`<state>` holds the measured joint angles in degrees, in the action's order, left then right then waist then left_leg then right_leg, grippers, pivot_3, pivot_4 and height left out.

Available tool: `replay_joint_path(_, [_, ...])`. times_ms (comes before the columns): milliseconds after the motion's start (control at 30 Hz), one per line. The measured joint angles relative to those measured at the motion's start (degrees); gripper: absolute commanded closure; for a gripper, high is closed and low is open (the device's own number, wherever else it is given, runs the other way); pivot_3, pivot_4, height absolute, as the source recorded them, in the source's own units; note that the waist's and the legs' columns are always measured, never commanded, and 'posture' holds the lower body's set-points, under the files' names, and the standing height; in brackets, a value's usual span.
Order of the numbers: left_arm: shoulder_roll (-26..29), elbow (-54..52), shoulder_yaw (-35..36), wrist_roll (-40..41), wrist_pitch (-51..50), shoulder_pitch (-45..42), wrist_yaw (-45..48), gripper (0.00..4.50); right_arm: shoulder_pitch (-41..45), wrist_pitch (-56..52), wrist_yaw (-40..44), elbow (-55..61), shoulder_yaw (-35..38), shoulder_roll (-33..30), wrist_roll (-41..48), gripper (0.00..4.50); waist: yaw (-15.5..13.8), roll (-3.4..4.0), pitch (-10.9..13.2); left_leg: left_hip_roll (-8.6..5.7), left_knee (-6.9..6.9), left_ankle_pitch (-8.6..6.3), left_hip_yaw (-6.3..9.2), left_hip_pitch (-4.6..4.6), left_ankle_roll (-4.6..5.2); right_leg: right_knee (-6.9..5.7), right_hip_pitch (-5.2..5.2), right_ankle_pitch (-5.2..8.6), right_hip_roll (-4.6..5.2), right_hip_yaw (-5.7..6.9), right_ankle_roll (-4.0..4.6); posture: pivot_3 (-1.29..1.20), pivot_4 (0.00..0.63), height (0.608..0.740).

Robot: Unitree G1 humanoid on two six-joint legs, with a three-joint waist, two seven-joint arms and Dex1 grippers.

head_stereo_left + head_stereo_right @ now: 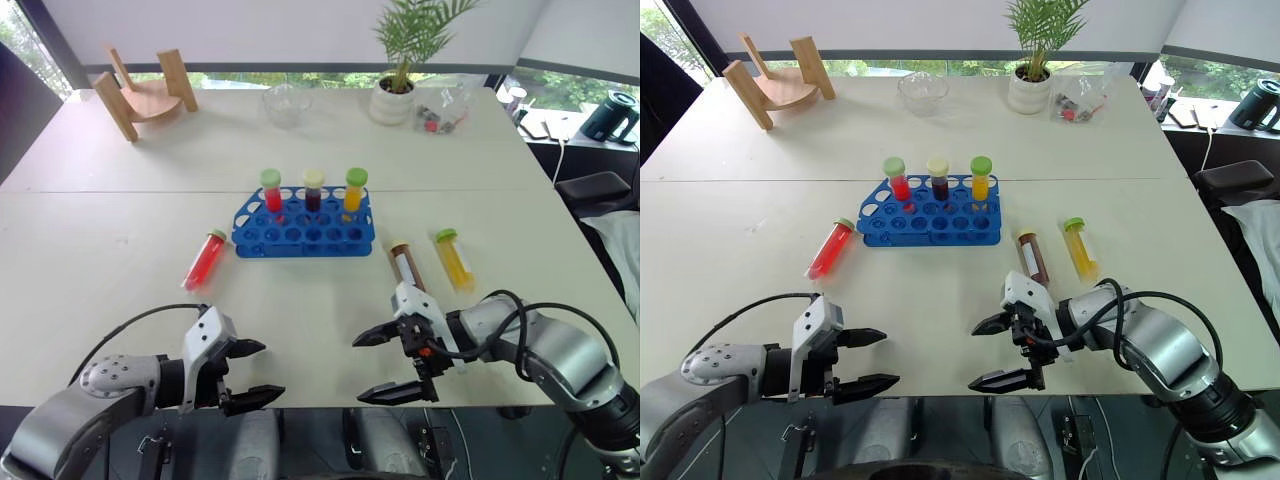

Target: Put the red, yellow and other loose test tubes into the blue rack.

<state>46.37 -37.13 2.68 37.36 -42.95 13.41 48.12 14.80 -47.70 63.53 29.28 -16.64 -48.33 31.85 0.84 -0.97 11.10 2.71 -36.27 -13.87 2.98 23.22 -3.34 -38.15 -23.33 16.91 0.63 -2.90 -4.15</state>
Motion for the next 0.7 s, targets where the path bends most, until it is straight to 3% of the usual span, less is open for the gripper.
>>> replay_joint_path(267, [-1.2, 1.1, -1.8, -0.4, -0.6, -3.9, -0.7, 0.11, 2.8, -6.3, -2.5, -0.5, 2.0, -0.8, 1.7, 0.02, -0.1, 0.01, 0.0, -0.01, -0.02, 0.00, 0.00, 0.01, 0.00, -0.02, 0.01, -0.03, 0.00, 0.00, -0.05, 0.00, 0.150, 0.740])
replay_joint_path(333, [0.1, 2.7, -1.5, -0.1, -0.8, -7.1, 0.4, 0.11, 7.5, -10.4, -2.7, -1.7, 6.1, -0.9, 5.4, 0.02, 0.0, 0.01, 0.0, 0.00, -0.11, 0.01, 0.00, -0.02, 0.00, -0.07, 0.01, -0.08, -0.02, 0.00, 0.02, 0.00, 0.150, 0.740])
replay_joint_path(467, [5.1, 7.6, 1.1, 1.1, -1.3, -18.8, 4.5, 0.11, 25.1, -15.4, -2.8, -12.6, 12.8, -3.4, 8.4, 0.02, 0.1, 0.05, 0.0, 0.00, -0.27, 0.02, 0.00, -0.01, -0.01, -0.08, 0.01, -0.13, -0.05, 0.02, 0.21, 0.00, 0.150, 0.740])
replay_joint_path(567, [10.1, 10.5, 3.3, 1.4, 0.3, -29.0, 9.4, 0.11, 40.1, -7.2, 0.2, -29.7, 6.1, -9.9, -3.5, 0.02, -0.1, 0.03, 0.0, -0.01, -0.23, 0.02, -0.11, 0.17, -0.01, 0.10, -0.11, -0.11, 0.01, 0.03, 0.16, 0.00, 0.150, 0.740])
replay_joint_path(700, [12.9, 10.9, 3.3, -0.1, 3.7, -35.0, 13.3, 0.11, 51.7, -1.2, 7.0, -49.4, -6.4, -11.2, -18.5, 0.02, 0.3, 0.00, 0.0, -0.02, 0.09, -0.02, -0.41, 0.18, 0.04, 0.23, -0.25, -0.22, 0.10, -0.13, -0.22, 0.00, 0.150, 0.740])
